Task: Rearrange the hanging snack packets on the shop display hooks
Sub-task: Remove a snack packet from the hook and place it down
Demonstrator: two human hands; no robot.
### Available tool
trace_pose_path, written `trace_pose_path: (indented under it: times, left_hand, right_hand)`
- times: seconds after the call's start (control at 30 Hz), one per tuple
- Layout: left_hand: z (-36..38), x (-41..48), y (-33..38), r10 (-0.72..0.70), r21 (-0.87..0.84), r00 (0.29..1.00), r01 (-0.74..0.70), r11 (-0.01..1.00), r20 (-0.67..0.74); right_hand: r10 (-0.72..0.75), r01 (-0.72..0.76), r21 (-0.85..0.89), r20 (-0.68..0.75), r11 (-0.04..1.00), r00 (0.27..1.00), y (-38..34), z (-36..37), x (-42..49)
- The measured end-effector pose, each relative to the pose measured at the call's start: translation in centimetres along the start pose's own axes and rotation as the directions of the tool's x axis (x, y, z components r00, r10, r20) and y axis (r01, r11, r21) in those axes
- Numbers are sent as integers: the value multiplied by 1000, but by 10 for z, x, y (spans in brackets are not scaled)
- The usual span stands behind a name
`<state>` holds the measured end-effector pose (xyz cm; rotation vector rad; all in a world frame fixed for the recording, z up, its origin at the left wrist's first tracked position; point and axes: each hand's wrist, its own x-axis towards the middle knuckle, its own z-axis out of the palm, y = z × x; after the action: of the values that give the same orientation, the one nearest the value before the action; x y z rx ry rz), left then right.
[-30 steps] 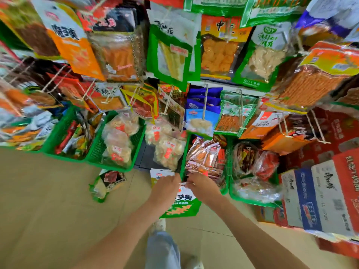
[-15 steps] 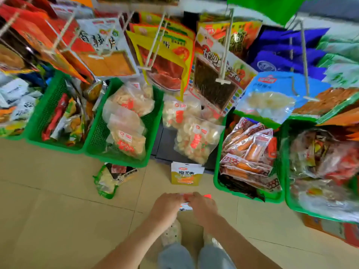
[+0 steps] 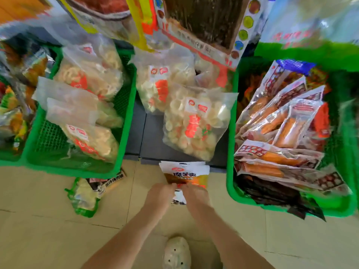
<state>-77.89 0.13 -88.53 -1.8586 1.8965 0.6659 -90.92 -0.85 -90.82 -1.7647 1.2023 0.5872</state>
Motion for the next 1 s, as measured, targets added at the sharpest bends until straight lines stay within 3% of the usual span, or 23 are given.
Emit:
trace_pose_path:
  times: [0.03, 0.1, 0.17, 0.2, 0.33, 0.43, 0.5, 0.63, 0.7, 0.8, 1.0]
  left_hand:
    - [4, 5, 3, 55, 21, 998, -56, 998, 35]
    - [6, 14, 2, 26, 66, 996, -21, 998, -86]
    - [0, 12, 1, -5, 45, 985, 13, 999, -173]
    - [-13, 5, 7, -17, 1, 983, 17, 1000, -182]
    - [-54, -16, 25, -84, -234, 972, 31, 972, -222]
    - [-114, -31, 54, -105, -419, 926, -61, 906, -362]
    - [-164, -36, 78, -98, -516, 869, -195, 834, -486]
    - [-269, -30, 123, -214, -654, 745, -363, 663, -631]
    - [-311, -24, 140, -257, -701, 723, -415, 581, -641]
    - [-346, -16, 158, -273, -747, 729, -466, 474, -628]
    - [-366, -7, 174, -346, -809, 742, -450, 378, -574]
  right_hand:
    - [-2, 2, 19, -7, 1000, 1000, 0, 1, 3]
    - [31, -19, 49, -242, 999, 970, 10, 2, 14]
    - [27, -67, -104, -341, 992, 939, 2, -10, -8]
    - [-28, -18, -119, -374, 993, 927, 2, -19, -19]
    - [4, 38, 82, -460, 996, 888, -2, -53, -64]
    - [69, 212, 281, -738, 936, 672, -10, -101, -114]
    - [180, 303, 386, -826, 871, 534, -8, -144, -147]
    - [467, 472, 536, -844, 700, 265, 9, -245, -203]
    - [547, 528, 559, -813, 639, 198, 22, -286, -215]
    - [501, 634, 549, -819, 545, 278, 27, -330, -226]
    - [374, 688, 551, -832, 473, 410, 21, -363, -238]
